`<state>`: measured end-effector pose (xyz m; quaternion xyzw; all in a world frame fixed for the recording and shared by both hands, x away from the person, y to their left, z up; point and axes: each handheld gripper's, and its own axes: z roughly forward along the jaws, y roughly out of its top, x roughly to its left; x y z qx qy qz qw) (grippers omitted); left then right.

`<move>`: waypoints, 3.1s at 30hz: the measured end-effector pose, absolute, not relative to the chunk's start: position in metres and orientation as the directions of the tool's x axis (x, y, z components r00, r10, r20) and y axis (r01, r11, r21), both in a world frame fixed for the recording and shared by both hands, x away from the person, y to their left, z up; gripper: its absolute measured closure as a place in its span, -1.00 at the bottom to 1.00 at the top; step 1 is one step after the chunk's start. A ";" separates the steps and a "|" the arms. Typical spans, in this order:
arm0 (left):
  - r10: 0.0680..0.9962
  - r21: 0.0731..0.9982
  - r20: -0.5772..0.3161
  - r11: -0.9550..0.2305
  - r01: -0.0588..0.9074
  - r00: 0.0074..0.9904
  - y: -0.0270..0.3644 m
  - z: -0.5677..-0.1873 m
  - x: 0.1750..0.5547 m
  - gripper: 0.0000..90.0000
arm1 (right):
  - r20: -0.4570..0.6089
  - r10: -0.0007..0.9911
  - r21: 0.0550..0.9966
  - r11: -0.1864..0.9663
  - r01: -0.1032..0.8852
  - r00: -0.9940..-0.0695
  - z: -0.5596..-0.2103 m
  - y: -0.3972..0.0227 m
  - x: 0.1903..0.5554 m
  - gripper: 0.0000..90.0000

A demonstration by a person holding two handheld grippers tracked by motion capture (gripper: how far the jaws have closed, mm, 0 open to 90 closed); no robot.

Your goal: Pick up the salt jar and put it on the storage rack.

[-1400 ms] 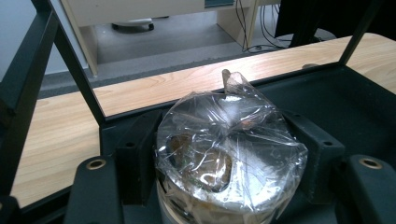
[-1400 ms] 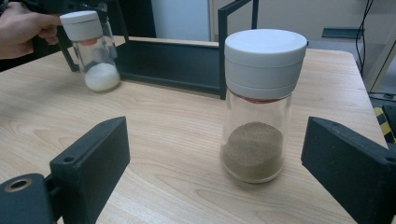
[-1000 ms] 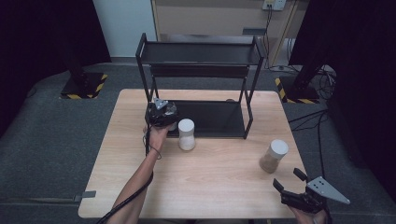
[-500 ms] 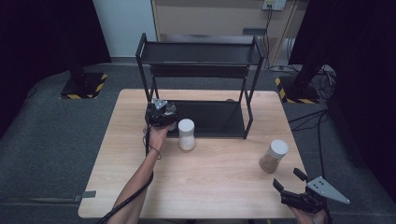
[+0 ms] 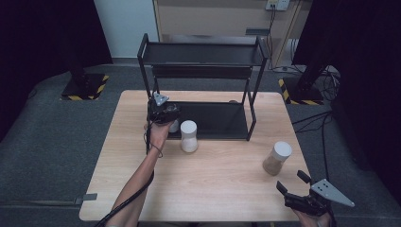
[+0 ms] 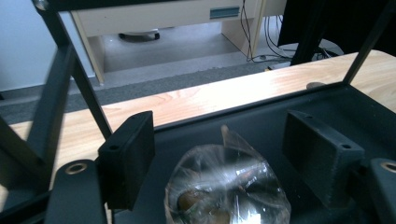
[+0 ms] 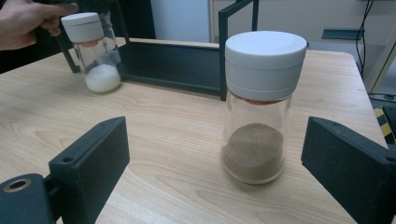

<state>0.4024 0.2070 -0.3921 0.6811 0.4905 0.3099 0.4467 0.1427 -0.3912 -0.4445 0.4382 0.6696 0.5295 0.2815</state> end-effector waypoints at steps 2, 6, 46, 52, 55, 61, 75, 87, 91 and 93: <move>0.945 0.914 -0.020 -0.116 0.389 0.327 0.209 -0.389 0.402 -0.51 | 0.087 0.885 0.956 0.055 0.289 -0.457 -0.445 -0.391 0.143 -0.83; 0.941 0.915 -0.029 -0.111 0.387 0.338 0.213 -0.382 0.402 -0.61 | 0.088 0.885 0.956 0.054 0.289 -0.457 -0.445 -0.391 0.143 -0.83; 0.835 0.946 -0.004 -0.176 0.273 0.550 0.281 -0.323 0.304 -0.94 | 0.077 0.885 0.955 0.066 0.288 -0.459 -0.443 -0.389 0.143 -0.83; 0.821 0.953 -0.012 -0.163 0.255 0.571 0.297 -0.330 0.279 -0.93 | 0.075 0.886 0.955 0.069 0.289 -0.458 -0.443 -0.388 0.143 -0.83; 0.819 0.956 -0.018 -0.153 0.249 0.574 0.304 -0.336 0.268 -0.94 | 0.074 0.886 0.955 0.069 0.289 -0.458 -0.443 -0.388 0.143 -0.83; 0.807 0.958 -0.022 -0.152 0.244 0.590 0.323 -0.348 0.246 -0.94 | 0.073 0.886 0.955 0.070 0.288 -0.457 -0.443 -0.388 0.143 -0.83; 0.775 0.956 -0.026 -0.165 0.243 0.631 0.352 -0.392 0.204 -0.93 | 0.070 0.886 0.955 0.074 0.288 -0.458 -0.442 -0.388 0.143 -0.83; 0.766 0.956 -0.051 -0.148 0.253 0.641 0.361 -0.420 0.192 -0.93 | 0.076 0.885 0.952 0.072 0.297 -0.459 -0.442 -0.387 0.144 -0.86; 0.763 0.955 -0.059 -0.145 0.260 0.643 0.363 -0.426 0.191 -0.93 | 0.075 0.882 0.953 0.074 0.293 -0.466 -0.443 -0.387 0.144 -0.87; 0.760 0.955 -0.062 -0.143 0.259 0.647 0.365 -0.429 0.191 -0.93 | 0.075 0.881 0.953 0.074 0.292 -0.467 -0.443 -0.387 0.144 -0.87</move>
